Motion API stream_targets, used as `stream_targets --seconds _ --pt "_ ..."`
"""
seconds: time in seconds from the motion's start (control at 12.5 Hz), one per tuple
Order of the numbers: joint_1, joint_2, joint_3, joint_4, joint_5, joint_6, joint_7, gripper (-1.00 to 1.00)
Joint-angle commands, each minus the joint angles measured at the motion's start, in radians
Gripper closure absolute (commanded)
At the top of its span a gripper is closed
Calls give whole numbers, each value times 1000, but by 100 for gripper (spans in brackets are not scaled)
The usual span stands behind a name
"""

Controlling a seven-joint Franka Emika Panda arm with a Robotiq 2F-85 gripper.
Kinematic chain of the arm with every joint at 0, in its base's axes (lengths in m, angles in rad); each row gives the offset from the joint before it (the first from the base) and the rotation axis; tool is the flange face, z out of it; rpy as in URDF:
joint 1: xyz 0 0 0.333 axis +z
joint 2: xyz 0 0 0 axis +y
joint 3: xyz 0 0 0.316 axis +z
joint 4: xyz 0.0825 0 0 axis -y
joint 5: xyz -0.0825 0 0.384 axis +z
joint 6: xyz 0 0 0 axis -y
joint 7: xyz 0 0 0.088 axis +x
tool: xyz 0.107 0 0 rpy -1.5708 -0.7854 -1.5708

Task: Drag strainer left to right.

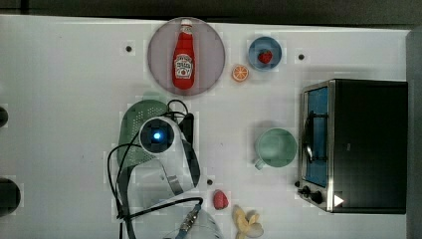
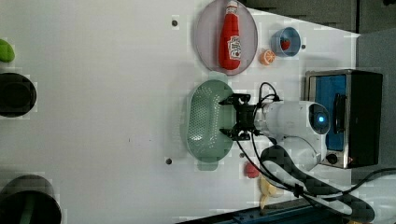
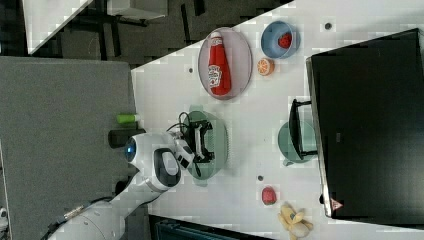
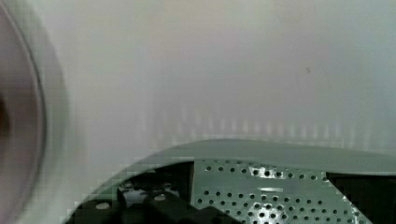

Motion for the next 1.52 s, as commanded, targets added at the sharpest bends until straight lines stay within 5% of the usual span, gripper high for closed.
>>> stream_targets --seconds 0.08,0.96,1.52 --pt "-35 -6 -85 -24 32 -8 -143 -100" --pt "-83 -14 -316 -21 32 30 -408 -100" --pt "-90 -23 -330 -5 32 31 -509 -100"
